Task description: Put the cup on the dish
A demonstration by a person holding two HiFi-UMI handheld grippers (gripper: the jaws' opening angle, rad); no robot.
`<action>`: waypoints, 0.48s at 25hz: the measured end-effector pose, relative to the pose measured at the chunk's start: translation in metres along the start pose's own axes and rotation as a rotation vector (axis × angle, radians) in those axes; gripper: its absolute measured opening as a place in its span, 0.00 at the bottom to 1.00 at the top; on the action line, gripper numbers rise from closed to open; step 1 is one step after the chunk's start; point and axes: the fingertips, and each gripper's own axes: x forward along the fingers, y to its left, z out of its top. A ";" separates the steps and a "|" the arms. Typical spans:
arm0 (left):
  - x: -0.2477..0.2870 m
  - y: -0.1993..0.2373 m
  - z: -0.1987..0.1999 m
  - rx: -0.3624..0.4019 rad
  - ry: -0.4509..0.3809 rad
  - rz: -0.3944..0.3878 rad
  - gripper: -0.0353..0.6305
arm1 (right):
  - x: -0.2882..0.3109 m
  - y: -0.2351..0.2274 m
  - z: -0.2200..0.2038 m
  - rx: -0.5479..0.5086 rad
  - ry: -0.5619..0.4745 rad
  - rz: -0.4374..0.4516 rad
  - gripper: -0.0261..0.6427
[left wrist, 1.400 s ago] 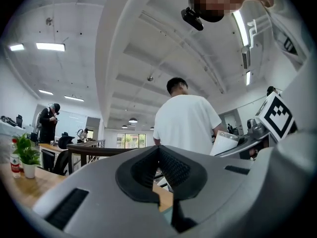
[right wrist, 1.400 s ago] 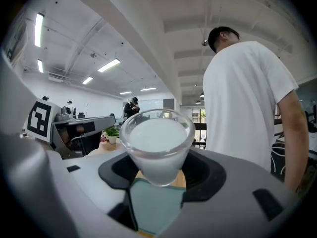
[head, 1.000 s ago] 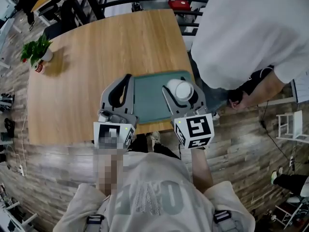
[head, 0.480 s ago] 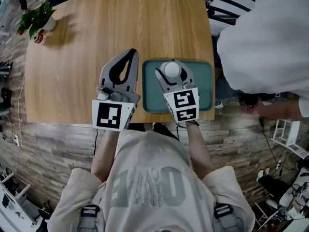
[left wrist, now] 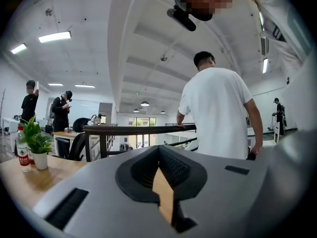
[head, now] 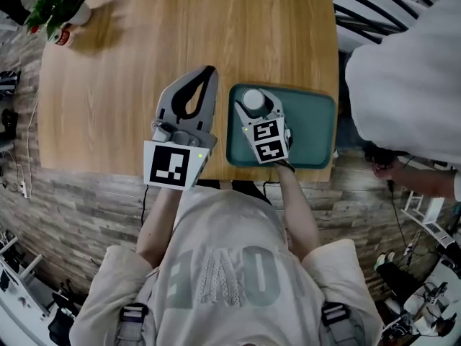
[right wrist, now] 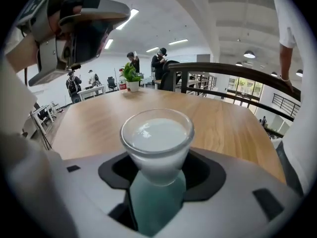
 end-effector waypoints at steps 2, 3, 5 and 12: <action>0.001 0.004 -0.005 0.003 0.010 -0.001 0.07 | 0.009 0.003 -0.006 0.003 0.015 0.008 0.42; 0.002 0.005 -0.006 0.003 0.013 -0.002 0.07 | 0.012 0.004 -0.008 0.004 0.024 0.010 0.42; 0.002 0.006 -0.008 0.002 0.017 -0.001 0.07 | 0.015 0.004 -0.012 0.014 0.037 0.012 0.42; -0.001 0.008 -0.010 -0.016 0.019 0.019 0.07 | 0.017 0.003 -0.019 0.048 0.055 0.019 0.42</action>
